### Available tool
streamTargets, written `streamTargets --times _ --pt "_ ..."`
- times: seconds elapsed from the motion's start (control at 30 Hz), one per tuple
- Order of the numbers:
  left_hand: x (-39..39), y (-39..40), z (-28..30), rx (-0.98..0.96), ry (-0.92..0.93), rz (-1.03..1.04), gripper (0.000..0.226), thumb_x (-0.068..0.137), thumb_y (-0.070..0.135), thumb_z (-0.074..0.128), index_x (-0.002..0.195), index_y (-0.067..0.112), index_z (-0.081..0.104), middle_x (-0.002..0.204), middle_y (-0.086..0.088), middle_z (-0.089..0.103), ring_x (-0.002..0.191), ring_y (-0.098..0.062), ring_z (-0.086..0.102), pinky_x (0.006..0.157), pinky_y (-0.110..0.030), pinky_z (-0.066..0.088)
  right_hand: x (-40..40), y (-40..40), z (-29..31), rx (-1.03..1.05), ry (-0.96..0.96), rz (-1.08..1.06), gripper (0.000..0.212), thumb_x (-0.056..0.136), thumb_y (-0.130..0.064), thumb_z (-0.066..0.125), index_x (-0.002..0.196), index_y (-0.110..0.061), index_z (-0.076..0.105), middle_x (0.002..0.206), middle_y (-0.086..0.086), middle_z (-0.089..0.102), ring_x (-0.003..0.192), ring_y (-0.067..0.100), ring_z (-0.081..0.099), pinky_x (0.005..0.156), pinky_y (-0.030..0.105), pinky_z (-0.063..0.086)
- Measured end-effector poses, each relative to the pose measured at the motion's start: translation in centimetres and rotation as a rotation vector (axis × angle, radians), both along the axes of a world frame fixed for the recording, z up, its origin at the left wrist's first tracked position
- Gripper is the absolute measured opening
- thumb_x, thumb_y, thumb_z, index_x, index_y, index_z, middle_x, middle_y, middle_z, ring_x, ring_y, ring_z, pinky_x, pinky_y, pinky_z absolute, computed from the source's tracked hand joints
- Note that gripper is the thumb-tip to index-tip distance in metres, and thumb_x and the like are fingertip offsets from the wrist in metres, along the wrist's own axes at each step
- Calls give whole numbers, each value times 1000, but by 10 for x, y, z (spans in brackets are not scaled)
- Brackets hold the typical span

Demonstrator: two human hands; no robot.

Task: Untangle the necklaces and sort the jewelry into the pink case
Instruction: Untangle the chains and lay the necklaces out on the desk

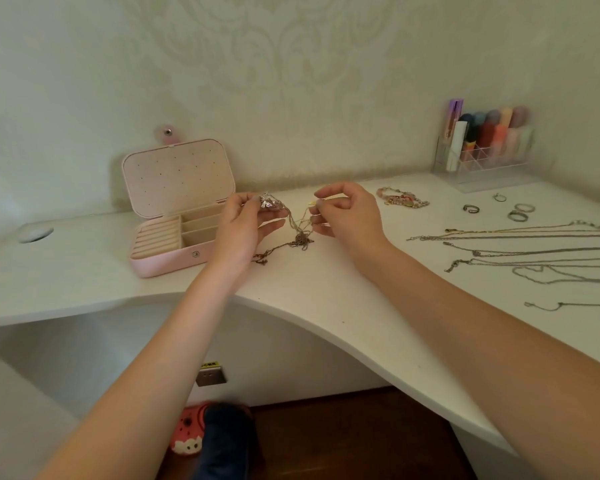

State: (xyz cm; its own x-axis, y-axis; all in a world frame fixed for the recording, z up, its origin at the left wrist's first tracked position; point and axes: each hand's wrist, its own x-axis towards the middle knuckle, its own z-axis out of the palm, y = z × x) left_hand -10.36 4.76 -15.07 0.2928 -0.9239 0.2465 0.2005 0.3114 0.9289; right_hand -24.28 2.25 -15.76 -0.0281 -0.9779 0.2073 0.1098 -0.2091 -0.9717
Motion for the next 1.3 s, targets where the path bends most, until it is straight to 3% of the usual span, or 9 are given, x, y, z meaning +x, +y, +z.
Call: streamTargets --times 0.17,0.3,0.43,0.53,0.67,0.83,0.97,1.13,1.3 --pt "0 -1 -2 26 -65 13 23 98 3 34 79 13 42 68 -6 61 48 -8 54 53 -21 48 5 2 -1 -178 407 -81 27 85 -6 51 91 -22 71 93 -6 63 68 3 55 60 12 40" --pt "-1 1 -3 16 -268 -24 22 97 5 42 78 13 48 56 -1 54 45 -8 44 48 -22 36 11 9 4 -204 333 172 20 92 -17 59 108 -14 70 89 -8 66 80 2 59 75 15 44" --pt "-1 4 -3 -16 -292 -72 19 96 8 48 78 13 53 57 3 53 45 -8 45 46 -20 36 11 7 2 -208 333 169 9 84 -16 69 93 -16 72 74 -1 67 70 12 60 77 38 53" --pt "-1 7 -1 15 -198 -104 8 93 12 56 88 15 51 67 0 57 46 -7 48 42 -18 36 8 6 9 -177 240 118 2 85 -13 68 86 -15 68 73 0 66 68 11 61 69 29 55" --pt "-1 10 -1 16 -275 -150 23 85 5 65 97 16 48 83 5 68 45 -10 53 36 -18 31 4 7 13 -154 162 129 3 90 -11 61 87 -11 61 75 7 64 65 16 63 62 25 55" --pt "2 7 -7 -77 -520 248 39 79 -4 58 103 20 40 91 0 58 51 -17 53 47 -28 40 2 8 25 -222 10 -29 8 95 -11 52 87 -12 52 64 9 61 54 22 65 56 32 57" --pt "5 5 -8 -98 -374 297 27 85 -6 44 101 15 38 90 -1 50 47 -11 55 40 -26 41 -10 9 36 -133 -154 -30 13 100 -14 44 88 -17 46 56 3 47 38 13 48 45 26 50" --pt "6 4 -4 -82 -104 247 12 99 5 35 94 15 37 89 -10 50 46 -12 61 46 -28 53 -27 -3 36 -13 -143 -205 15 97 -25 51 82 -22 48 59 -2 42 43 9 28 36 18 23" --pt "5 5 -2 -62 -30 194 20 103 32 30 91 19 38 78 -12 56 48 -20 63 49 -33 55 -28 -7 32 -83 -21 -277 13 93 -30 57 82 -25 55 61 -4 43 44 10 30 44 23 31"
